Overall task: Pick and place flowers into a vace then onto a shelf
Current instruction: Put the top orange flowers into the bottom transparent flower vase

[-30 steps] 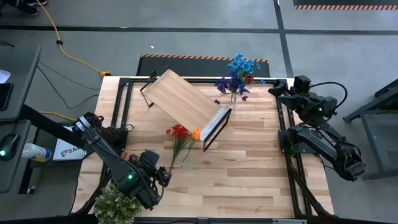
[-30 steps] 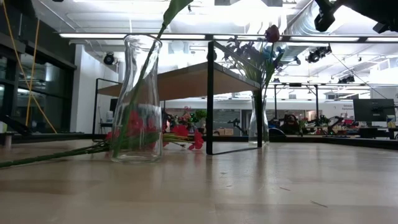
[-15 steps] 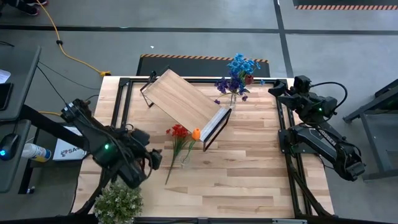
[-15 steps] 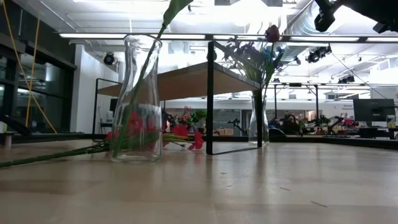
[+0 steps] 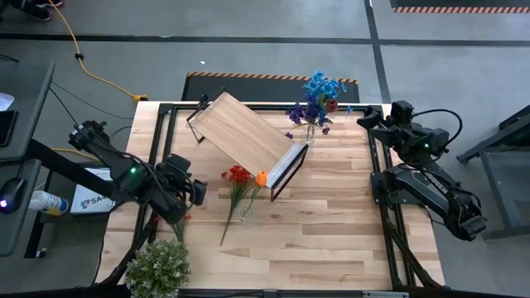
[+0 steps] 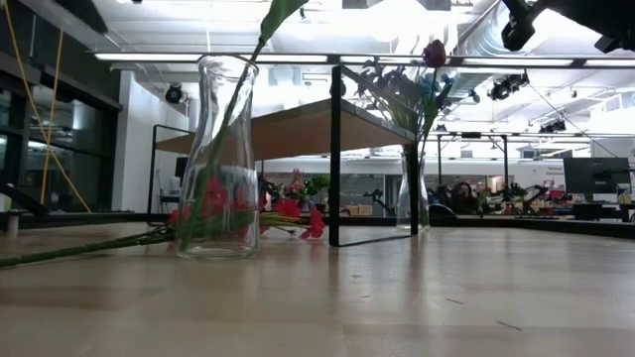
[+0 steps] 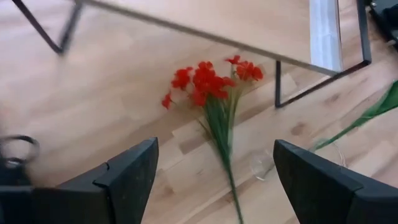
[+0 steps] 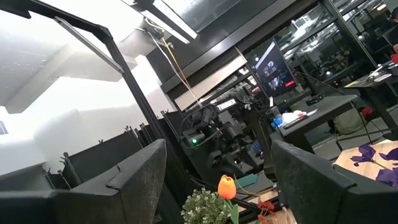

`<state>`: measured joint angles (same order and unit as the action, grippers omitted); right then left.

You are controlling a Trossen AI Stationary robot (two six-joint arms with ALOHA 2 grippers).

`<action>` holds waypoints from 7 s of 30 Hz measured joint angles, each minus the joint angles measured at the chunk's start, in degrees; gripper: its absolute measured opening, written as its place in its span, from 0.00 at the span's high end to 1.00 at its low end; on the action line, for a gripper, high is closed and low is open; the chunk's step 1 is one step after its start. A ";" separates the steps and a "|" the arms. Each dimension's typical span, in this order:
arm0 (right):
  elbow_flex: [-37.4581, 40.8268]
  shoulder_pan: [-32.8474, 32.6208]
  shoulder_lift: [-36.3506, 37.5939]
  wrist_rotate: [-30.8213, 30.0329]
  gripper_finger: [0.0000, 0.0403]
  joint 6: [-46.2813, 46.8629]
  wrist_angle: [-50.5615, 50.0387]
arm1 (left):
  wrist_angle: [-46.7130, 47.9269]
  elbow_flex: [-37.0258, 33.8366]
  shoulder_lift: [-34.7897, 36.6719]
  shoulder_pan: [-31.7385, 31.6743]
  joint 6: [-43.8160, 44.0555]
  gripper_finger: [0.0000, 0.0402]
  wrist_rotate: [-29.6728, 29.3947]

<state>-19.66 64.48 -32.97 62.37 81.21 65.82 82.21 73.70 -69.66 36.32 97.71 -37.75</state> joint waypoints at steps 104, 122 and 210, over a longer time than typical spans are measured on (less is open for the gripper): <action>-0.02 -0.01 -0.02 -3.50 0.31 1.49 -0.43 | -55.47 -27.15 -24.47 -13.05 -16.43 0.15 30.65; -0.02 -0.01 -0.02 -3.52 0.31 1.49 -0.42 | -53.24 -26.70 -26.46 -13.11 -16.46 0.15 32.95; -0.03 -0.02 -0.01 -3.45 0.31 0.85 -0.42 | 7.78 13.77 -25.02 -0.98 26.83 0.93 26.29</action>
<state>-19.69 64.47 -32.98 58.92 82.06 65.41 89.99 87.47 -94.67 35.33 124.54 -11.45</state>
